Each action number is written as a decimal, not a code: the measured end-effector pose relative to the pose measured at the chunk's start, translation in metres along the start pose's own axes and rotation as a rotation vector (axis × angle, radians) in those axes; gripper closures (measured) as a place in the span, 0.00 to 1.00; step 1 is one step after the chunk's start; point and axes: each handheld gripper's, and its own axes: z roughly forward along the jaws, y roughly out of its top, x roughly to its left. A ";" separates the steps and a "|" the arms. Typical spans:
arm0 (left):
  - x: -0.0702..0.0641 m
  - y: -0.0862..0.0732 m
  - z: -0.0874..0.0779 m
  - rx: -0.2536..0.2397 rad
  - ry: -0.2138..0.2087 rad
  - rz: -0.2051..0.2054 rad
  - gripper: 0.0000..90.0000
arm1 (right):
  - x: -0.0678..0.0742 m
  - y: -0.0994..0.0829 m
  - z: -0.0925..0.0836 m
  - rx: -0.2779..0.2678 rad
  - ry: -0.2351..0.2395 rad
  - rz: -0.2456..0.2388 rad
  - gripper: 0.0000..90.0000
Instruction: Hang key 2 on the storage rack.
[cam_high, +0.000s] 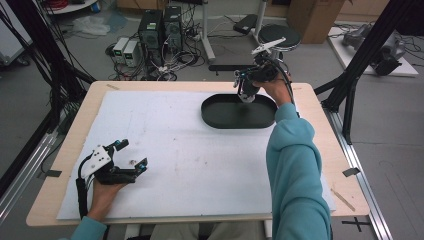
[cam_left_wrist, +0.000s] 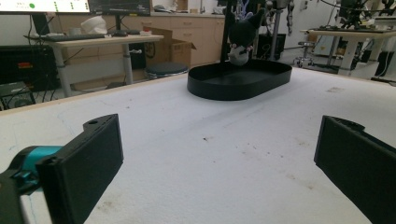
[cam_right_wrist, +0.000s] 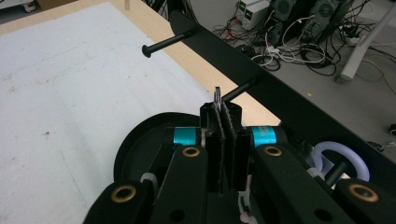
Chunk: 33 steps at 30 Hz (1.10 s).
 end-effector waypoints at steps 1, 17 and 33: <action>0.000 0.000 0.000 -0.003 -0.001 -0.004 0.02 | 0.000 0.000 0.000 0.004 -0.002 0.012 0.99; 0.000 0.000 0.000 0.001 -0.003 -0.004 0.02 | -0.006 -0.002 0.005 -0.016 -0.018 0.011 0.99; 0.000 0.000 0.000 0.000 -0.003 0.004 0.02 | -0.009 -0.004 0.010 -0.017 -0.017 -0.003 0.97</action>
